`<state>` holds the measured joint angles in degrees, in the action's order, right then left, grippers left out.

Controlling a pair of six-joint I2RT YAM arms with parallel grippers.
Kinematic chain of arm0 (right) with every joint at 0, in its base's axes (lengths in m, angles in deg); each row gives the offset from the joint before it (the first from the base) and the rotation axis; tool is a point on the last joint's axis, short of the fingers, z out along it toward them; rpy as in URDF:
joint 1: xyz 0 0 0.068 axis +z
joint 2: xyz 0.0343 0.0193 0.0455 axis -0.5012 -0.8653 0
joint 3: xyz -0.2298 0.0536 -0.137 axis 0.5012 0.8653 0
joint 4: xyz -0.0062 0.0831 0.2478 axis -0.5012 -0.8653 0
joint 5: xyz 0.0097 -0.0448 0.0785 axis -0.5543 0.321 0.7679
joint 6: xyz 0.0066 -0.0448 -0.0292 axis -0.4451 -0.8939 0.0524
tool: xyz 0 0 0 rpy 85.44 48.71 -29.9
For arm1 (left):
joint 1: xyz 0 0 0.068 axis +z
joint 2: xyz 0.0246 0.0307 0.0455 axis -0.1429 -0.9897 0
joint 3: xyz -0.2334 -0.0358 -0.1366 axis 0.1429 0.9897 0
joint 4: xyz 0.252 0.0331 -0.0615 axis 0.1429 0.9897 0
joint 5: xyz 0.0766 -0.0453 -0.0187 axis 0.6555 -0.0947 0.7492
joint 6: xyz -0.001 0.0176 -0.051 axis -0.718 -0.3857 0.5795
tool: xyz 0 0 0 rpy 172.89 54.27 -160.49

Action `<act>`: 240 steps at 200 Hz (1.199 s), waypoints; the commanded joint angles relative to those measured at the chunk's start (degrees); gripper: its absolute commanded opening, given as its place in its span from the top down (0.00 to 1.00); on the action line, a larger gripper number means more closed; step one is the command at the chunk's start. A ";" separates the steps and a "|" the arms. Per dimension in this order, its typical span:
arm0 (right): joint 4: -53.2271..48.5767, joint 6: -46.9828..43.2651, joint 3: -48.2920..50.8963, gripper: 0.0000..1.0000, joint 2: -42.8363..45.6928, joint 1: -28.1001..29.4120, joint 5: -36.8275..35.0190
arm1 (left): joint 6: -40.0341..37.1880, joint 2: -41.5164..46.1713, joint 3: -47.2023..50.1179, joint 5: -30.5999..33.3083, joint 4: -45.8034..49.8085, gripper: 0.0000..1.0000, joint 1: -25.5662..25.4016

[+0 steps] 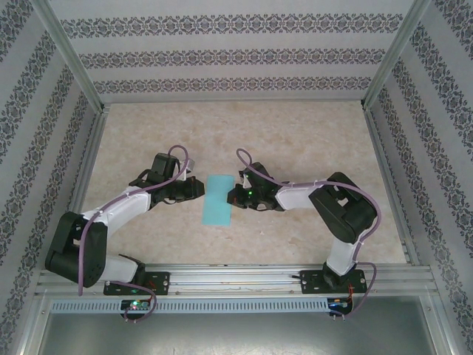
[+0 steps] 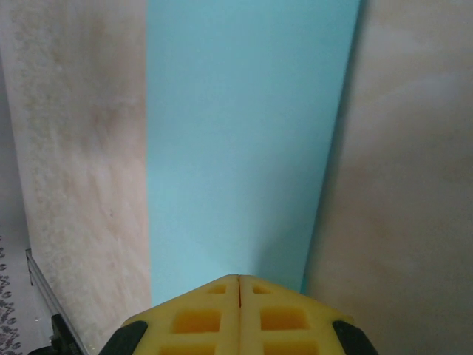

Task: Fold a paper plane with a square sheet of paper (fold left side to right side)
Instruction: Third fold the triangle at the center of the table.

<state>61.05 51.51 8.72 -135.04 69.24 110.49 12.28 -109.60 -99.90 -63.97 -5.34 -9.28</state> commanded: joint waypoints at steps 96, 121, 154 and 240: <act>-19.85 -14.72 -5.63 1.00 -2.58 -0.08 -2.40 | -0.86 -5.07 -0.15 -5.39 4.76 0.70 0.60; -21.10 -16.97 -5.90 1.00 -2.00 -0.31 -3.04 | -0.61 -8.22 -0.79 -6.50 5.37 0.69 0.47; -21.34 -16.95 -6.00 1.00 -2.00 -0.25 -2.95 | 0.70 -11.58 -0.84 -7.85 3.33 0.69 0.41; -20.78 -16.14 -5.89 1.00 -1.86 -0.09 -2.47 | 0.92 -14.84 -1.73 -5.96 3.06 0.71 -0.21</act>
<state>45.34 36.03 2.20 -136.74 69.21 110.21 13.42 -123.72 -99.94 -70.83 -2.52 -9.35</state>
